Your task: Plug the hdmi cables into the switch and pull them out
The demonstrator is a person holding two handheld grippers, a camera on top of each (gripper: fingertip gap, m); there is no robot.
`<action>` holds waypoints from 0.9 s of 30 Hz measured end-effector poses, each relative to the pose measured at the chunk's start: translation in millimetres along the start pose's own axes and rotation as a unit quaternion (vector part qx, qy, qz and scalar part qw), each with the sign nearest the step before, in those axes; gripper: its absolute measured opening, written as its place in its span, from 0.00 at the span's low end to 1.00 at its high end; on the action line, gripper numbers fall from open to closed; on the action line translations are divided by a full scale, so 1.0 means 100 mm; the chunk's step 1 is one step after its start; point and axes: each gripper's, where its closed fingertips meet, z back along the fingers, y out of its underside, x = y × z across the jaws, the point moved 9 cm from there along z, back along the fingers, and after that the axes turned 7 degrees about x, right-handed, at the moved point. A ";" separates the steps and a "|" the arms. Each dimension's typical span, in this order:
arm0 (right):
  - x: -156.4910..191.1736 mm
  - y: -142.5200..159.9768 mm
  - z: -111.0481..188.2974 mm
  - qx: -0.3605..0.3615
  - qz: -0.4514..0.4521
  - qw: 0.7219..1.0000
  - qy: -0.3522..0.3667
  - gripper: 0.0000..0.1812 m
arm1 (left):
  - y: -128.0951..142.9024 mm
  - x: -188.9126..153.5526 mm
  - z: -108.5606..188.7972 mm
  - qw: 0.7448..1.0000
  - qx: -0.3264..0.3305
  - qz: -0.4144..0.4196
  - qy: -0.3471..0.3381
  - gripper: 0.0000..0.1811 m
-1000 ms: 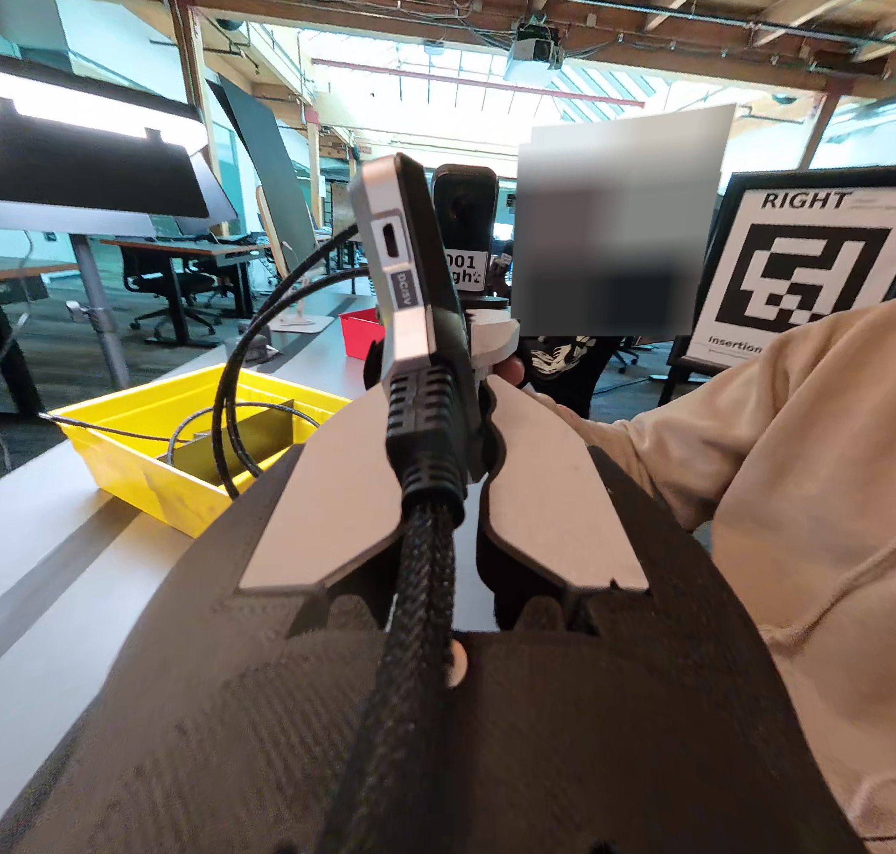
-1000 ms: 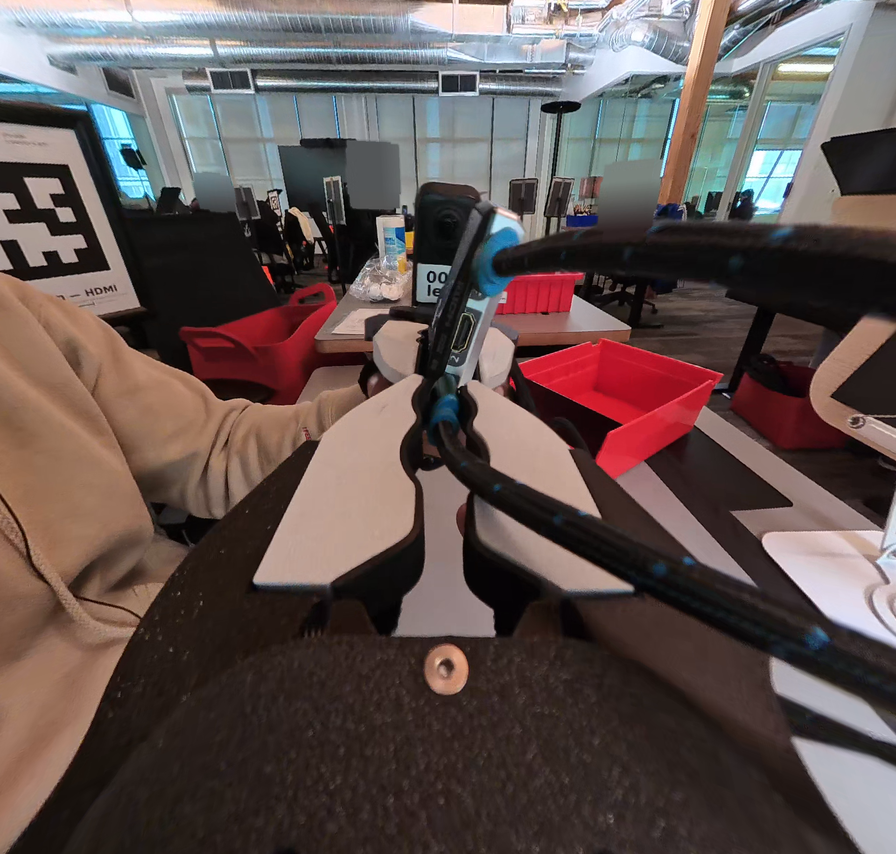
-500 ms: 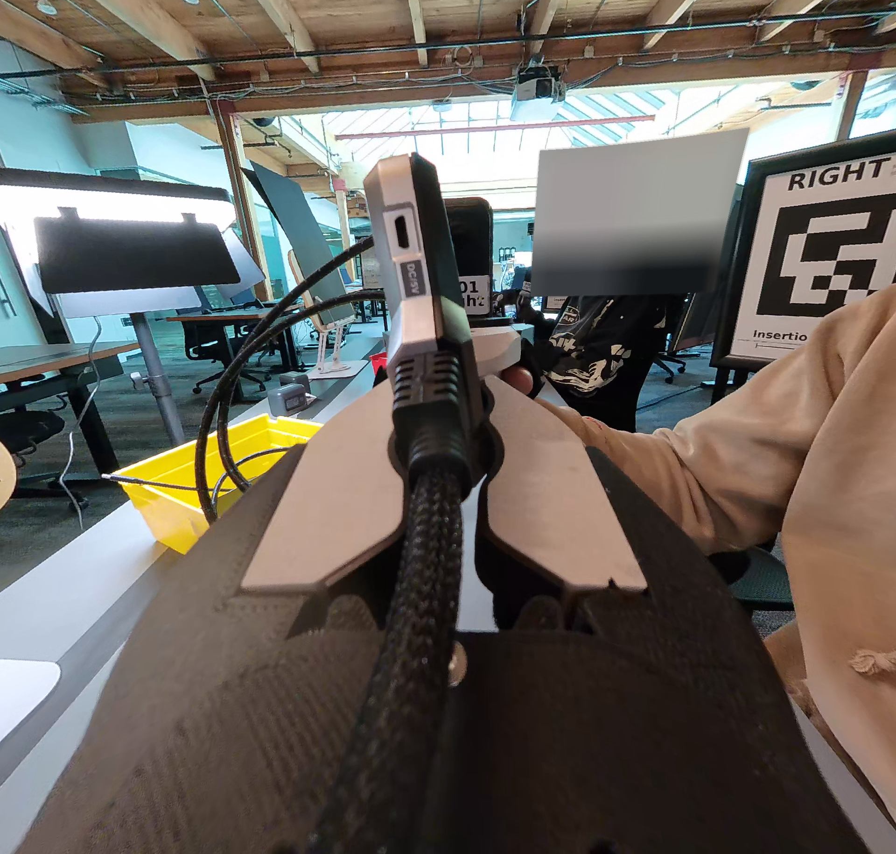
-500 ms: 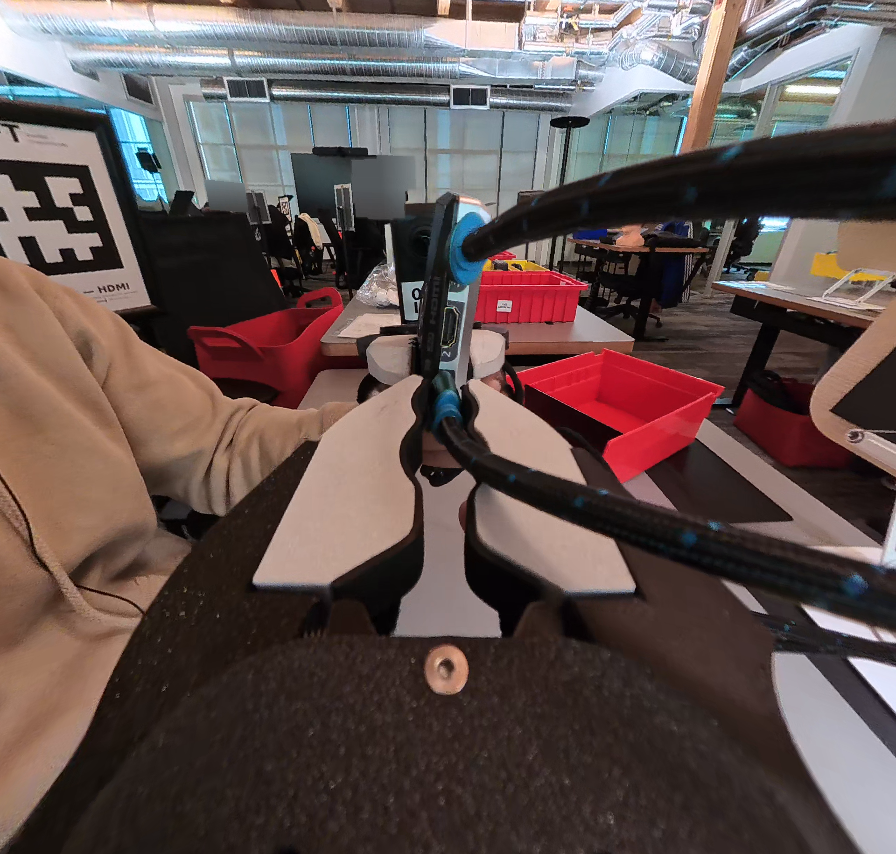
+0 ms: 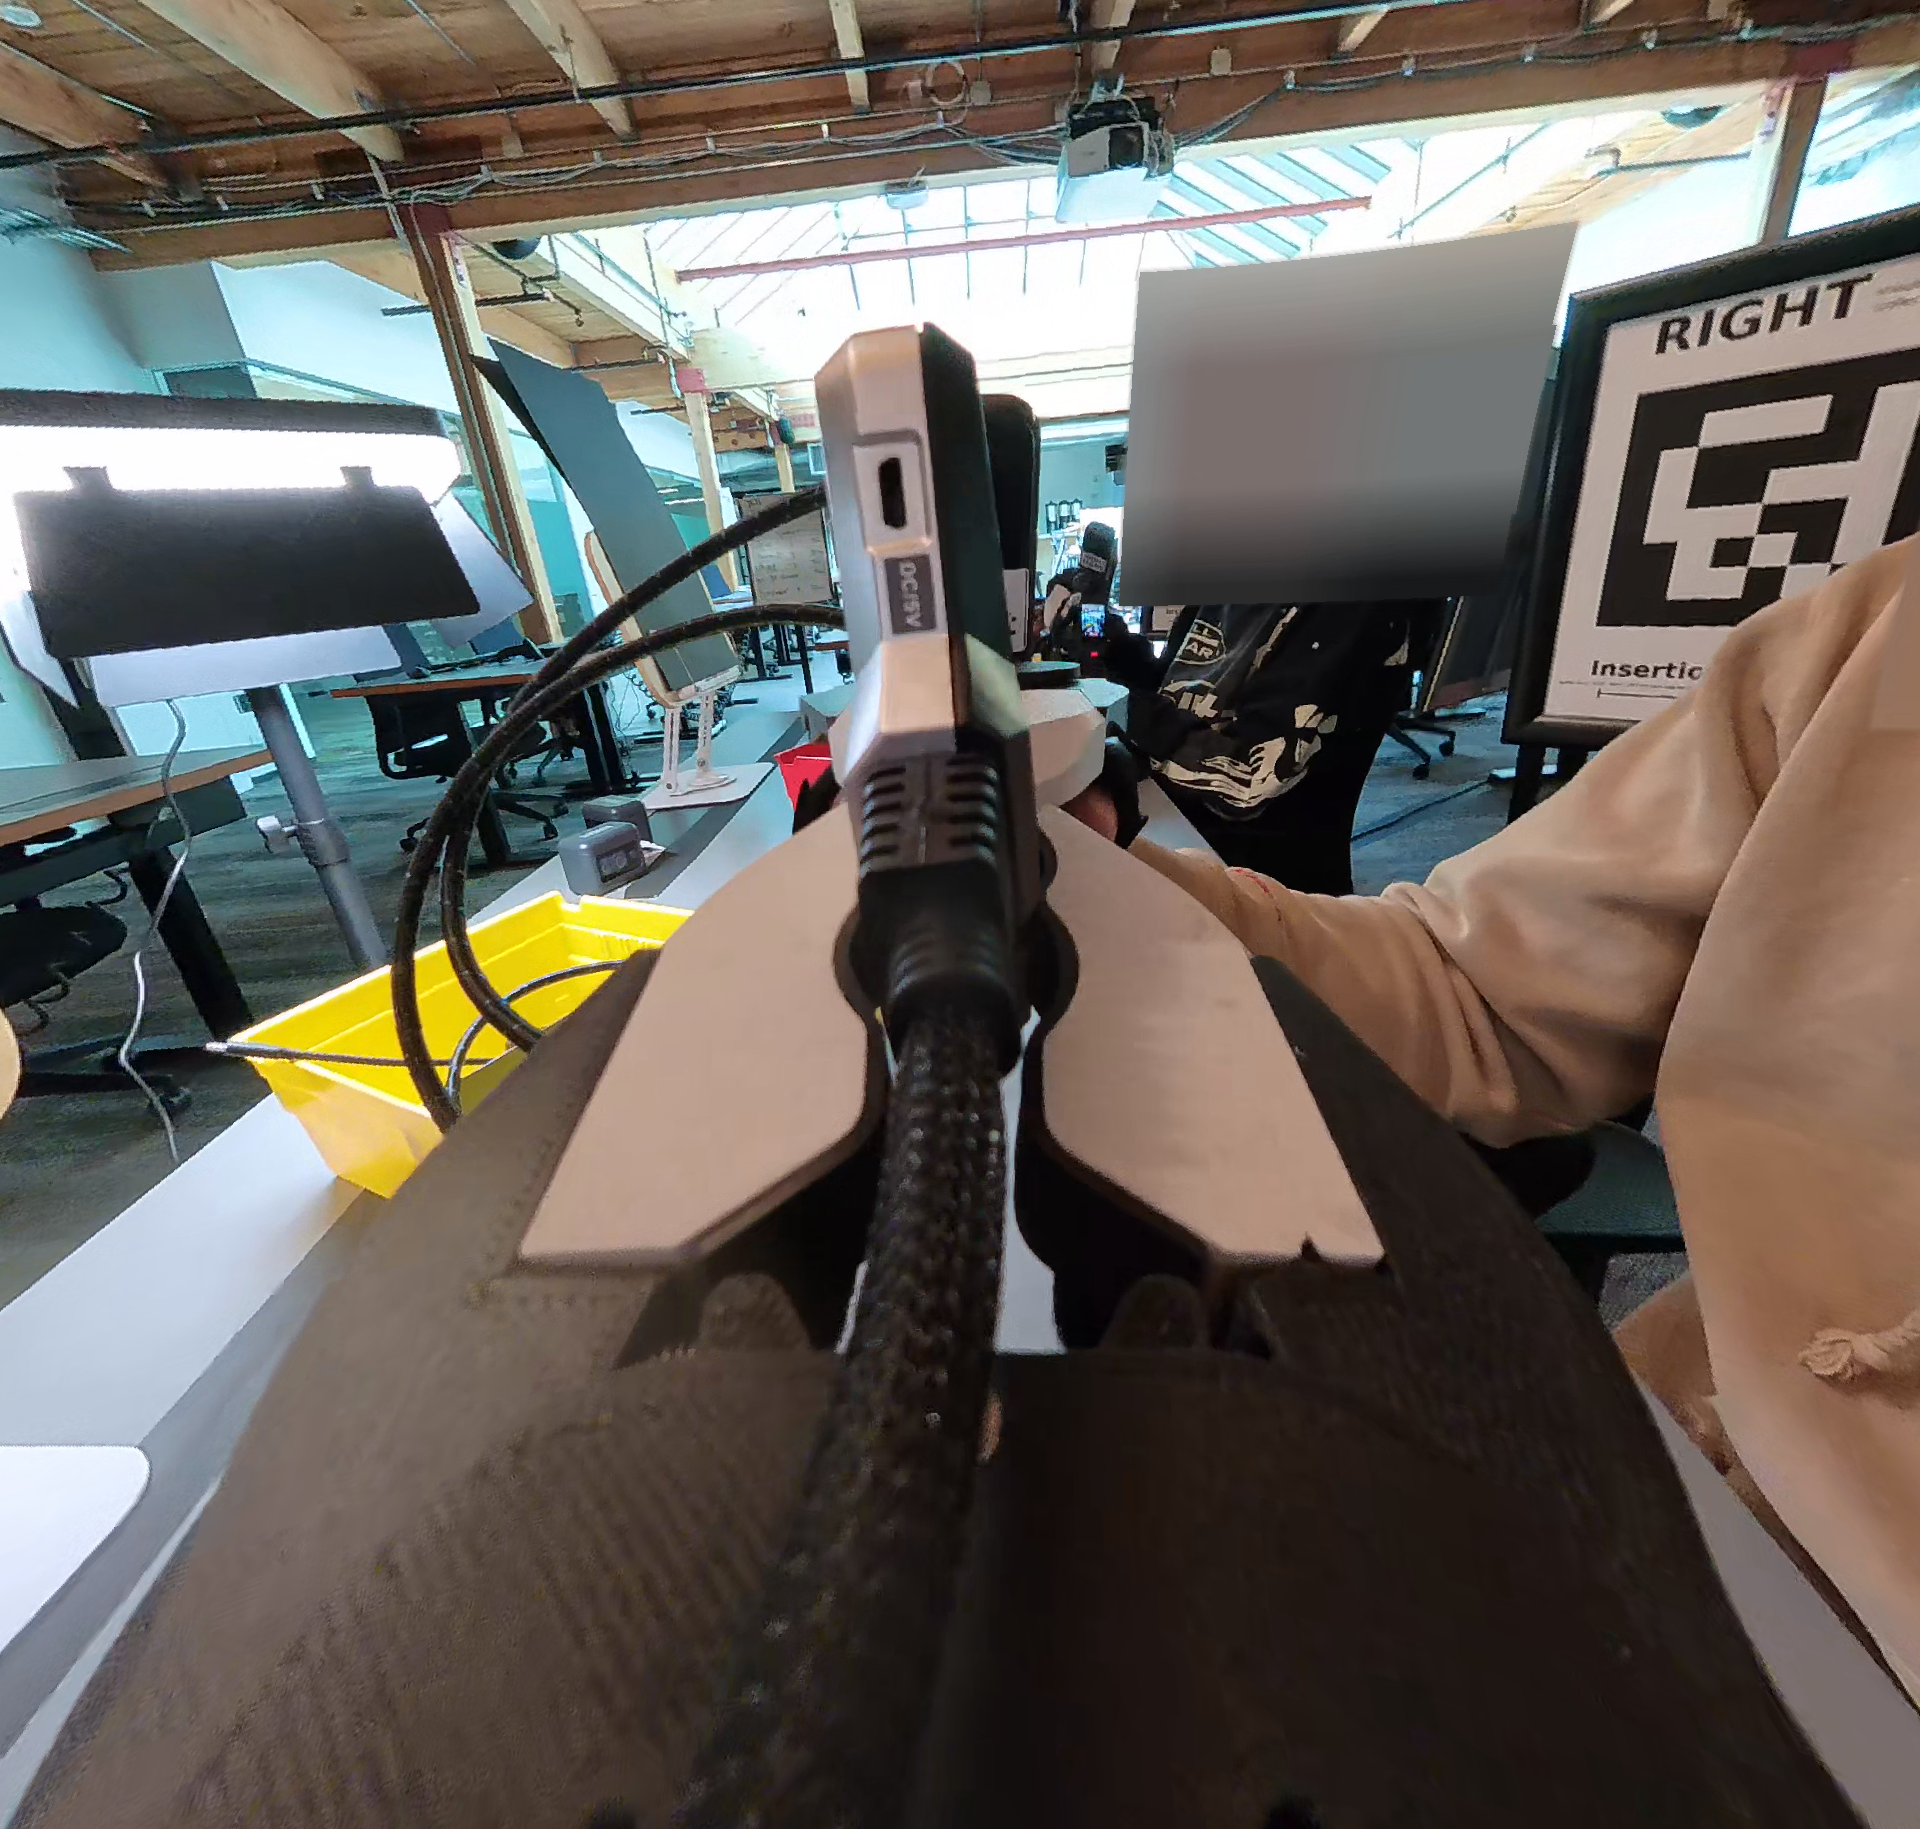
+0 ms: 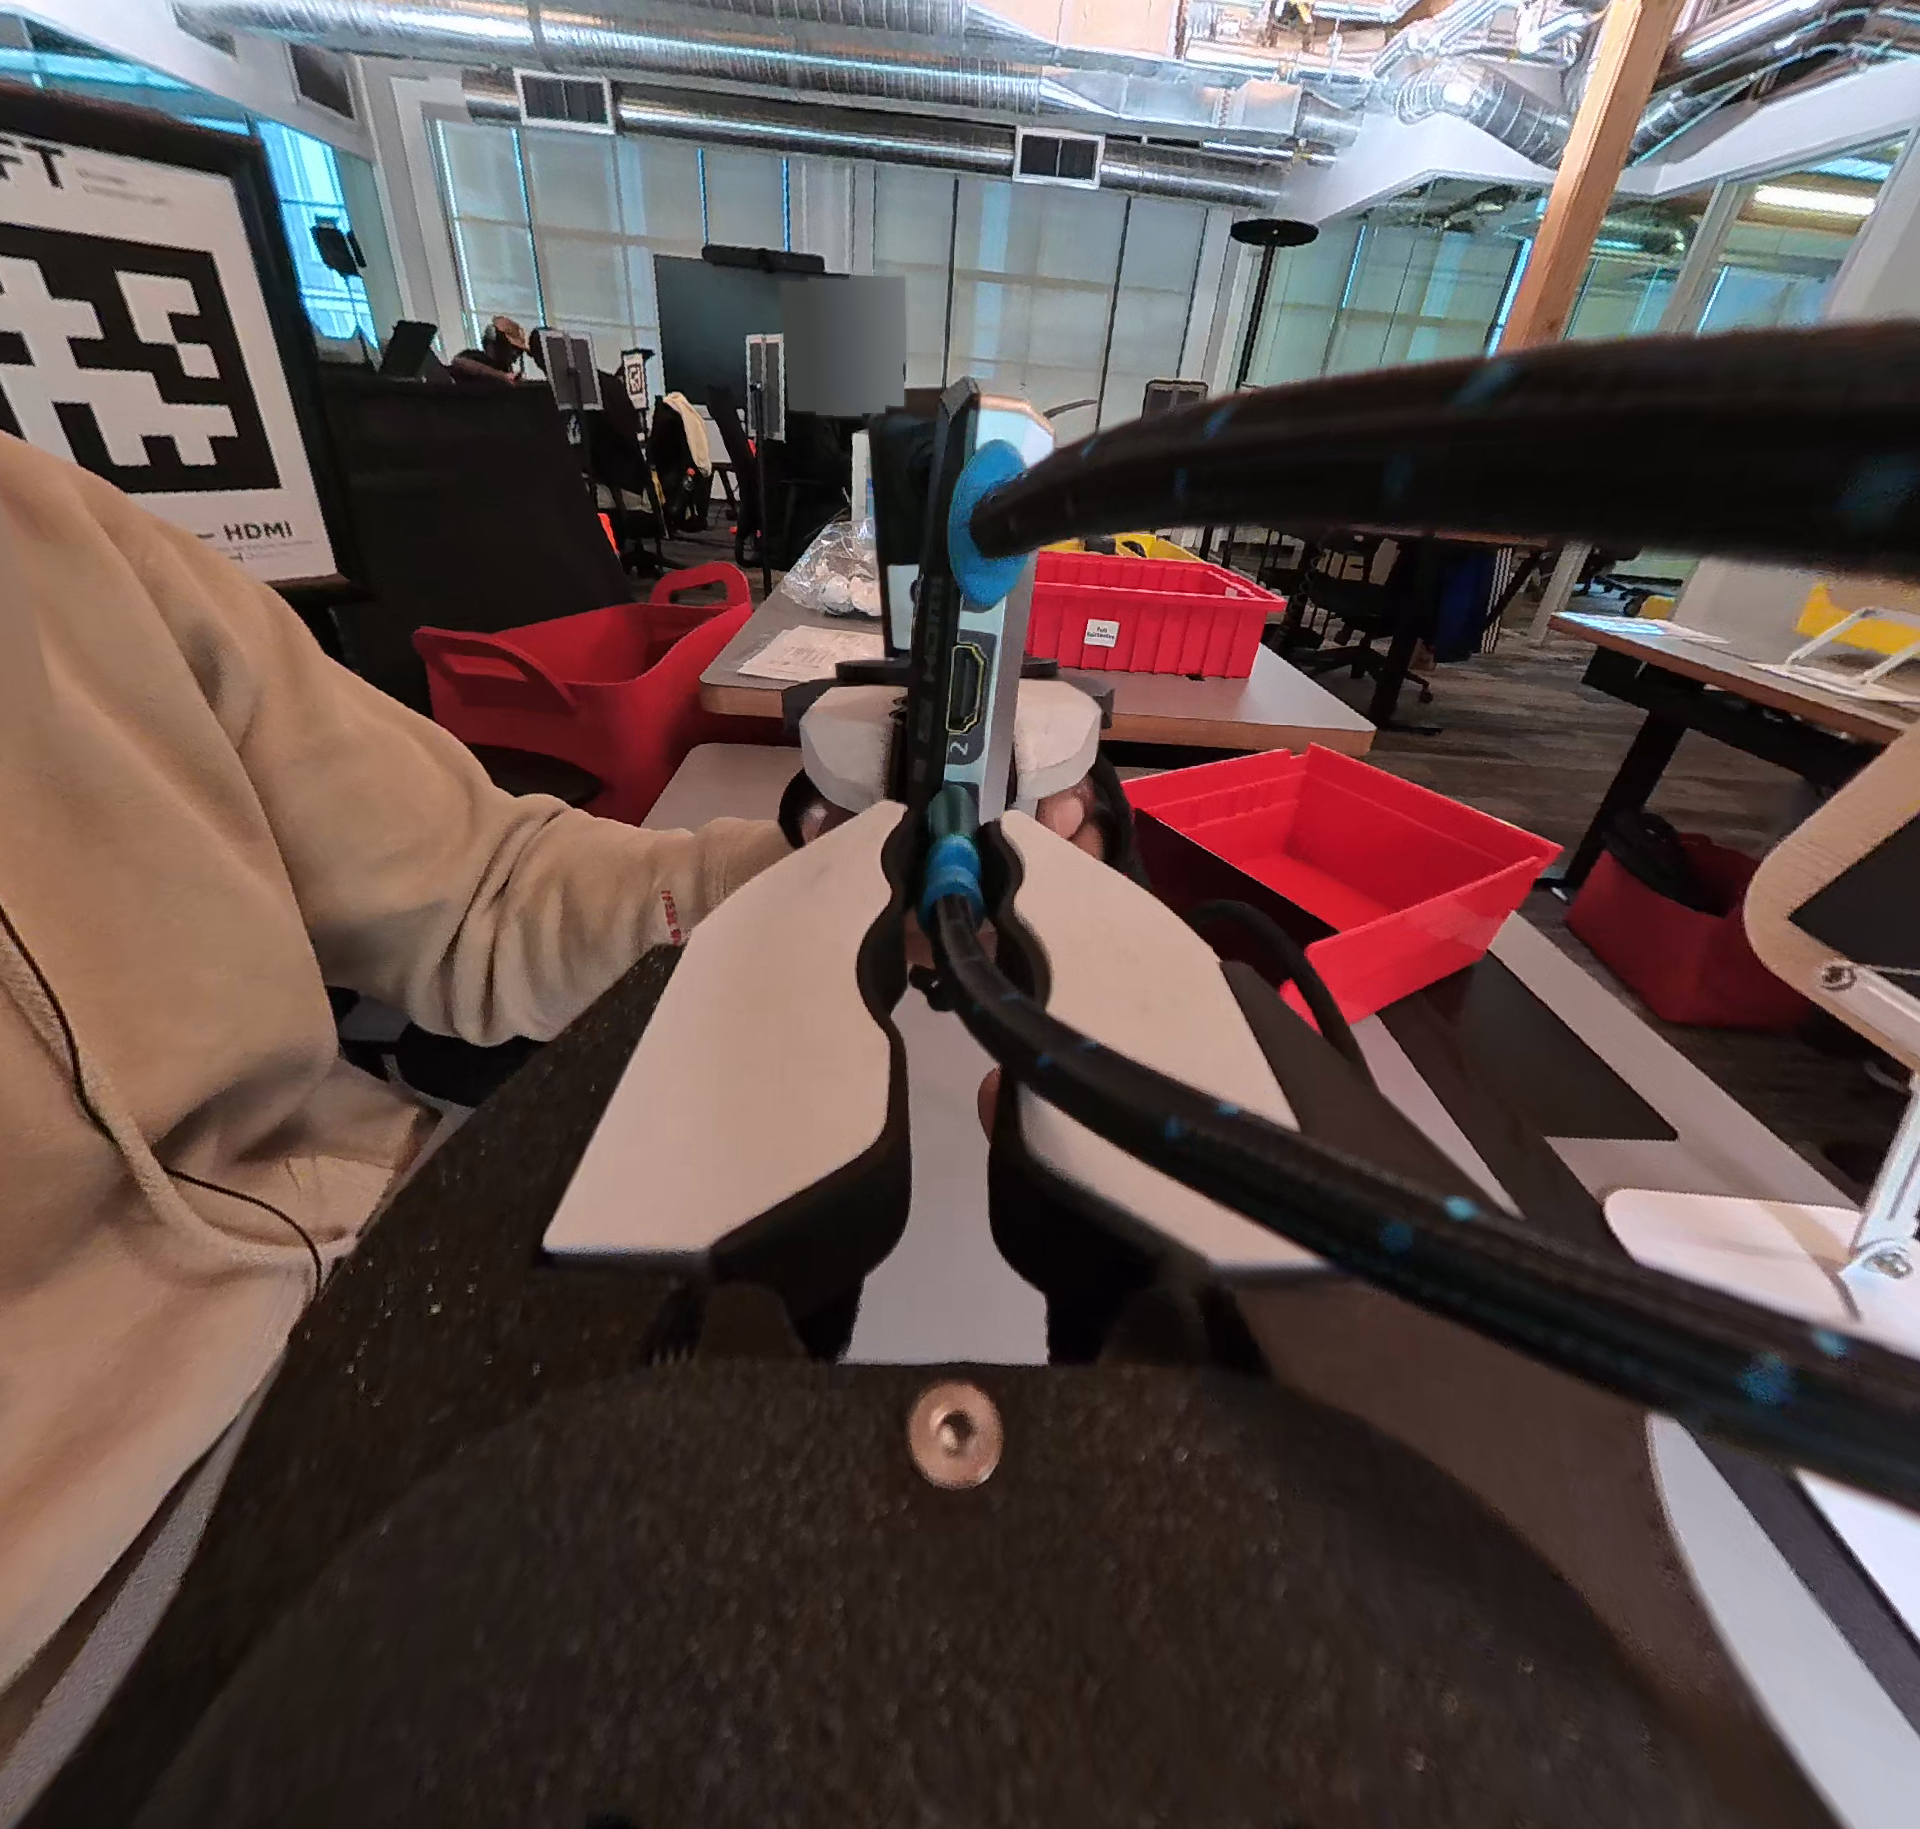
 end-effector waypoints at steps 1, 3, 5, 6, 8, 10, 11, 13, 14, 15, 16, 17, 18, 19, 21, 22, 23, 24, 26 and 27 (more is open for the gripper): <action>0.01 -0.01 0.00 -0.002 0.009 1.000 0.000 0.06 | -0.02 -0.01 0.00 1.000 0.003 -0.006 0.000 0.12; 0.02 -0.02 0.04 -0.012 0.022 1.000 -0.008 0.06 | -0.06 -0.03 0.02 1.000 0.000 -0.016 -0.001 0.12; -0.06 -0.11 0.42 -0.082 0.003 0.997 -0.013 0.06 | -0.24 0.08 0.38 0.996 -0.080 0.008 -0.033 0.12; -0.10 -0.15 0.69 -0.103 0.000 0.995 0.005 0.06 | -0.34 0.13 0.62 0.993 -0.107 0.001 -0.046 0.12; -0.13 -0.19 1.12 -0.091 0.005 0.993 0.073 0.06 | -0.46 0.15 0.94 0.993 -0.092 -0.020 -0.071 0.13; -0.15 -0.19 1.32 -0.038 0.008 0.988 0.151 0.06 | -0.50 0.11 1.01 0.996 -0.050 -0.028 -0.064 0.12; -0.17 -0.18 1.36 -0.014 0.001 0.985 0.173 0.06 | -0.50 0.10 0.99 0.996 -0.038 -0.039 -0.073 0.12; -0.22 -0.15 1.36 0.024 -0.021 0.978 0.206 0.06 | -0.47 0.12 0.91 0.996 -0.016 -0.028 -0.089 0.13; -0.24 -0.13 1.35 0.049 -0.033 0.974 0.220 0.06 | -0.43 0.15 0.87 0.994 -0.005 -0.020 -0.103 0.13; -0.26 -0.11 1.34 0.073 -0.040 0.967 0.240 0.06 | -0.40 0.18 0.84 0.993 0.002 -0.015 -0.115 0.13; -0.29 -0.08 1.33 0.092 -0.050 0.961 0.255 0.06 | -0.37 0.20 0.83 0.993 0.005 -0.009 -0.118 0.13; -0.31 -0.05 1.32 0.106 -0.065 0.957 0.261 0.06 | -0.36 0.21 0.82 0.994 0.002 -0.001 -0.111 0.13; -0.35 -0.01 1.32 0.118 -0.079 0.952 0.271 0.06 | -0.36 0.22 0.82 0.995 -0.001 0.006 -0.104 0.13; -0.39 0.04 1.31 0.131 -0.092 0.947 0.280 0.06 | -0.36 0.22 0.81 0.995 -0.003 0.007 -0.103 0.13; -0.48 0.17 1.30 0.155 -0.113 0.940 0.282 0.06 | -0.35 0.22 0.81 0.994 -0.001 0.004 -0.107 0.13; -0.54 0.23 1.29 0.166 -0.125 0.935 0.288 0.06 | -0.35 0.23 0.80 0.994 0.000 0.005 -0.109 0.13; -0.59 0.29 1.27 0.185 -0.136 0.927 0.298 0.06 | -0.34 0.23 0.80 0.994 0.000 0.008 -0.109 0.13; -0.63 0.36 1.25 0.208 -0.137 0.918 0.310 0.06 | -0.34 0.24 0.79 0.994 -0.001 0.010 -0.108 0.13; -0.71 0.50 1.18 0.270 -0.138 0.890 0.340 0.06 | -0.33 0.24 0.78 0.994 -0.001 0.011 -0.107 0.13; -0.75 0.57 1.14 0.301 -0.135 0.876 0.353 0.06 | -0.33 0.24 0.77 0.994 0.000 0.010 -0.107 0.13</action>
